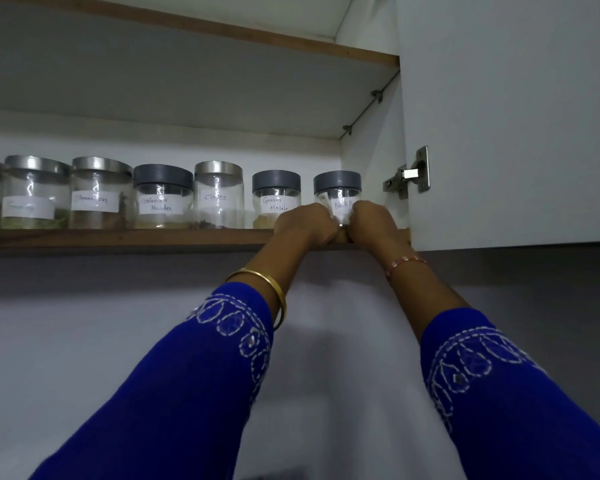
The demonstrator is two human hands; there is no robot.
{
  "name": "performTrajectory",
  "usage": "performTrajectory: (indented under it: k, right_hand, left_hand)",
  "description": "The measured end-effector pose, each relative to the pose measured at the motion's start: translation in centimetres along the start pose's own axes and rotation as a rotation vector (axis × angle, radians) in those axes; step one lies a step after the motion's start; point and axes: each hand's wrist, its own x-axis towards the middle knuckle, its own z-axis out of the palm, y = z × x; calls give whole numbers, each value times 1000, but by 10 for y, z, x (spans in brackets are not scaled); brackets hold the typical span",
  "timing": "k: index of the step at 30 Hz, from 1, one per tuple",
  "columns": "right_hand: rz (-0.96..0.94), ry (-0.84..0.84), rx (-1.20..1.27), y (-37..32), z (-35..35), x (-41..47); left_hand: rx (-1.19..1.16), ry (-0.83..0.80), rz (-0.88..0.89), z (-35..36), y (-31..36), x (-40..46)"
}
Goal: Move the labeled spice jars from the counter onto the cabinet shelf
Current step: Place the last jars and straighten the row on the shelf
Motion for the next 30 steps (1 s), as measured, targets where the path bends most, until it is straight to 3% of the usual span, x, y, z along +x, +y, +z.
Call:
performTrajectory:
  k: [3, 6, 11, 15, 30]
  right_hand:
    - [-115, 67, -14, 5, 3, -16]
    - [-168, 64, -67, 12, 8, -36]
    - [-157, -43, -81, 4, 4, -67]
    - [-180, -47, -31, -26, 1, -82]
    - [-520, -54, 59, -216, 30, -128]
  left_hand:
    - [239, 168, 24, 6, 0, -18]
    - [333, 265, 86, 3, -12, -37]
    - [143, 294, 159, -13, -50, -68]
    - [-86, 353, 96, -38, -75, -104]
    - [123, 430, -176, -155, -222, -231]
